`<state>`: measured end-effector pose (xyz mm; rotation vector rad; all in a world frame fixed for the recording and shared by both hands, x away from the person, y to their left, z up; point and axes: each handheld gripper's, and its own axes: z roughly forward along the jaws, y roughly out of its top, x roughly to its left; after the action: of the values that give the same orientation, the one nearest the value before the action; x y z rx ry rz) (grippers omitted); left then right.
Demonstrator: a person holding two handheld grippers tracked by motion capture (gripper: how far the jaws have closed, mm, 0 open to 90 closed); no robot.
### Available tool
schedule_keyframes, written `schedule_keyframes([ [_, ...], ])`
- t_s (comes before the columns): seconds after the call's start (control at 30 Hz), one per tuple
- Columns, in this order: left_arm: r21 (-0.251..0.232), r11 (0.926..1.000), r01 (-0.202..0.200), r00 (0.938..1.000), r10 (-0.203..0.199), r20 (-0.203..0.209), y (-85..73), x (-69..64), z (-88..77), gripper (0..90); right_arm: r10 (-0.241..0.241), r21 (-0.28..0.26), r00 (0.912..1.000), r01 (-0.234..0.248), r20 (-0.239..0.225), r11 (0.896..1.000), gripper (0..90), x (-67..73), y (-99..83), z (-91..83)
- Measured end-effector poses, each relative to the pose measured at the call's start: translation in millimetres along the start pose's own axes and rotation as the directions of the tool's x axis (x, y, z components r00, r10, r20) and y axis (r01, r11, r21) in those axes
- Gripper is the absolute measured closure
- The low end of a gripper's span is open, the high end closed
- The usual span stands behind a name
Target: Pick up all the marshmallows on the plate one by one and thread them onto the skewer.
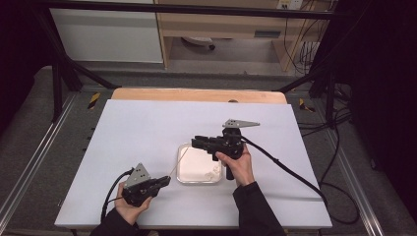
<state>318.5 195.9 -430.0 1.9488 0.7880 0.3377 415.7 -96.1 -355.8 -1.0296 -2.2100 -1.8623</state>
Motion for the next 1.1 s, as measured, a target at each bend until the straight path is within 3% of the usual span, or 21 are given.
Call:
schedule_keyframes([
  [1.1, 0.016, 0.9992, -0.038, 0.9993, 0.038, -0.002, -1.3, -3.6, 1.8, 88.6, 0.054, 0.096, 0.9961, -0.048, -0.070, 0.994, 75.4, -2.7, -17.0, 19.9],
])
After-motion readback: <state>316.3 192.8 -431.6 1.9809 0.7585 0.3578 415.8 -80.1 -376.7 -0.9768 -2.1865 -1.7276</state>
